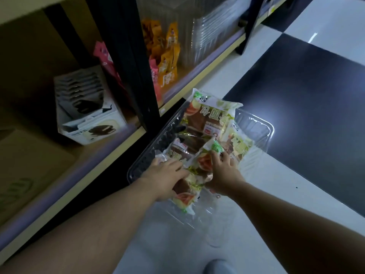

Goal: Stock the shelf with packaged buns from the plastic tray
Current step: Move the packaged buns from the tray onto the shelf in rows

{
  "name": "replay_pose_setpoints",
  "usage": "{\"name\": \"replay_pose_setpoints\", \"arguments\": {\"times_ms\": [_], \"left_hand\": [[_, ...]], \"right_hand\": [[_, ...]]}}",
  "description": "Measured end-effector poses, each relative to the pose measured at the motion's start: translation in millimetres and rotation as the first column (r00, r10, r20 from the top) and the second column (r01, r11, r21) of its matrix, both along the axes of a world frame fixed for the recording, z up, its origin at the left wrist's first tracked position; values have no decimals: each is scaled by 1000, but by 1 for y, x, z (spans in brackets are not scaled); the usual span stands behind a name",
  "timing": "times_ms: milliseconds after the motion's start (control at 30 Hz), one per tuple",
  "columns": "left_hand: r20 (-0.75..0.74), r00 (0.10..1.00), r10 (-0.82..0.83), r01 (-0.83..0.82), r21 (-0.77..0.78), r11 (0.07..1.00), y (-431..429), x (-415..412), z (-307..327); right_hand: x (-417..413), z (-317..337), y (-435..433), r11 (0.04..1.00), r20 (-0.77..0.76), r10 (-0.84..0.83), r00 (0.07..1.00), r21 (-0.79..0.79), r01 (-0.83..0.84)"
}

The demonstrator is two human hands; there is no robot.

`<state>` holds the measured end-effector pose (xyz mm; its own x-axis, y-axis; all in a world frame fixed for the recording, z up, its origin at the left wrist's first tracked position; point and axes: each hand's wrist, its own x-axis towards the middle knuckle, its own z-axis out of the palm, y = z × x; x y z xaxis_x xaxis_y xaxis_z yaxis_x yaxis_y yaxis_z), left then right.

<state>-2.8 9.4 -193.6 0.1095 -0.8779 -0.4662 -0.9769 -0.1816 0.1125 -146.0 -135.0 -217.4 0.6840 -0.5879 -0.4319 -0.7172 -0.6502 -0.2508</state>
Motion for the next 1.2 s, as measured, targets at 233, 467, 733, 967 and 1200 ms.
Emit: {"name": "replay_pose_setpoints", "arguments": {"times_ms": [233,467,733,967,1200], "left_hand": [[-33,996,88,-82,144,986,-5,1,-29],[5,1000,-14,14,-36,999,-4,1,-18],[-45,998,34,-40,-122,992,-15,27,65],[-22,989,144,-146,-174,974,-2,49,174],[65,979,194,-176,-215,961,27,56,288]], "right_hand": [[-6,-36,-1,998,1,1,1000,-56,-1],[-11,-35,1,984,184,-2,983,-175,35],[7,29,-10,976,337,32,941,-213,43],[31,121,-10,927,376,116,919,-373,36],[54,234,7,873,453,271,849,-487,-18]]}}
